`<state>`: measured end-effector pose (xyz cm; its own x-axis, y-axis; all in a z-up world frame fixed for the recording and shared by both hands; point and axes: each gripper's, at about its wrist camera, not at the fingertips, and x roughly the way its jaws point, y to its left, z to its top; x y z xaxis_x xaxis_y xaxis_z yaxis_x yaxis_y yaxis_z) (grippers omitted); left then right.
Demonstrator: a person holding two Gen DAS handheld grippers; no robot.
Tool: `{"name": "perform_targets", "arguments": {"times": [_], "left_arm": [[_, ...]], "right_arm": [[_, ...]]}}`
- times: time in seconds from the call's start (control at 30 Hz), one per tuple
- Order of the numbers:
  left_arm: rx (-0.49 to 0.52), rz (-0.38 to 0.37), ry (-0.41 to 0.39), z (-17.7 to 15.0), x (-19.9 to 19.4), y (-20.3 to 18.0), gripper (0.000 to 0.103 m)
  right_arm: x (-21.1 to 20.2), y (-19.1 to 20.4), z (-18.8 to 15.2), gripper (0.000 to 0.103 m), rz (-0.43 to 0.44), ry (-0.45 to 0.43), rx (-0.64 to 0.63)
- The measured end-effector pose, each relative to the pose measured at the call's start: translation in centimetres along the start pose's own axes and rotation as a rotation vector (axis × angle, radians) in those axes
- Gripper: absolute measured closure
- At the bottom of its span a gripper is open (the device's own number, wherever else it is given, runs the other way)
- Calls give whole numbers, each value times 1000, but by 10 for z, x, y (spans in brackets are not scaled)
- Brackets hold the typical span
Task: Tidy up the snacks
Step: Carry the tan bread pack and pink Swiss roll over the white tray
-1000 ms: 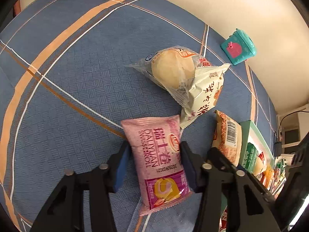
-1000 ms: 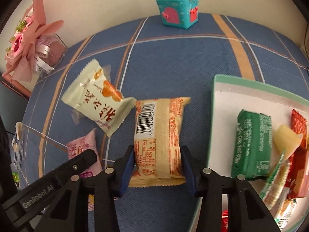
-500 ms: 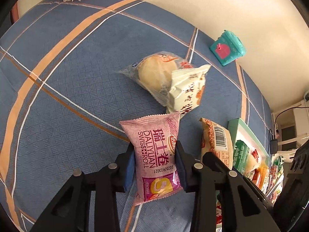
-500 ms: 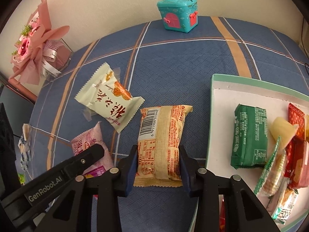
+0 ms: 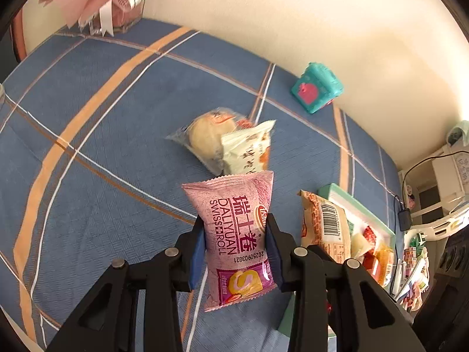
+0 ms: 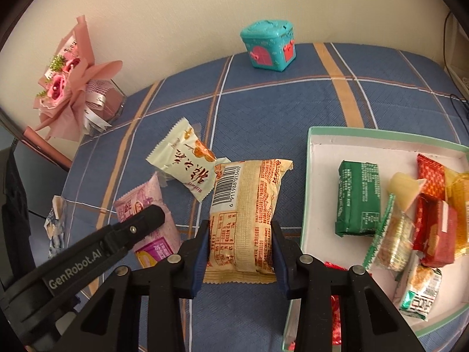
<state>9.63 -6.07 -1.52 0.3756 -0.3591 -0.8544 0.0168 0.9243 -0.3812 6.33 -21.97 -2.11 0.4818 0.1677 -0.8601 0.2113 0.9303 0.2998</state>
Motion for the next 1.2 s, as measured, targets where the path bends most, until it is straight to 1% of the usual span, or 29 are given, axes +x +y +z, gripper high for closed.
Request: {"name": "perform_targets", "arguments": {"times": [0.13,0.3,0.43,0.57,0.73,0.93,1.2], "left_arm": [[22,-16,-27,-1,-16,-8,64],[61,-24,-56,-4,-26,-28,64],[96,-40,-58,-9,-32,-43,64],[152,-61,-54,-20,-37,-66,64],[227,-110,-20,-36,-34,-101,64],[307,-138,21,-58,-24,-140,64],[400,-166,70,-90,-10,-184,64]], "right_arm": [[-18,-2,0,62,-1,-30,1],[-39,-14,0,62,-11,-57,29],[-51,-30,-1,62,-26,-60,58],[-62,-50,-3,62,-40,-68,100],[-79,-77,-8,62,-67,-87,147],[-102,-118,-17,62,-120,-100,202],[-121,-175,-30,62,-174,-100,301]]}}
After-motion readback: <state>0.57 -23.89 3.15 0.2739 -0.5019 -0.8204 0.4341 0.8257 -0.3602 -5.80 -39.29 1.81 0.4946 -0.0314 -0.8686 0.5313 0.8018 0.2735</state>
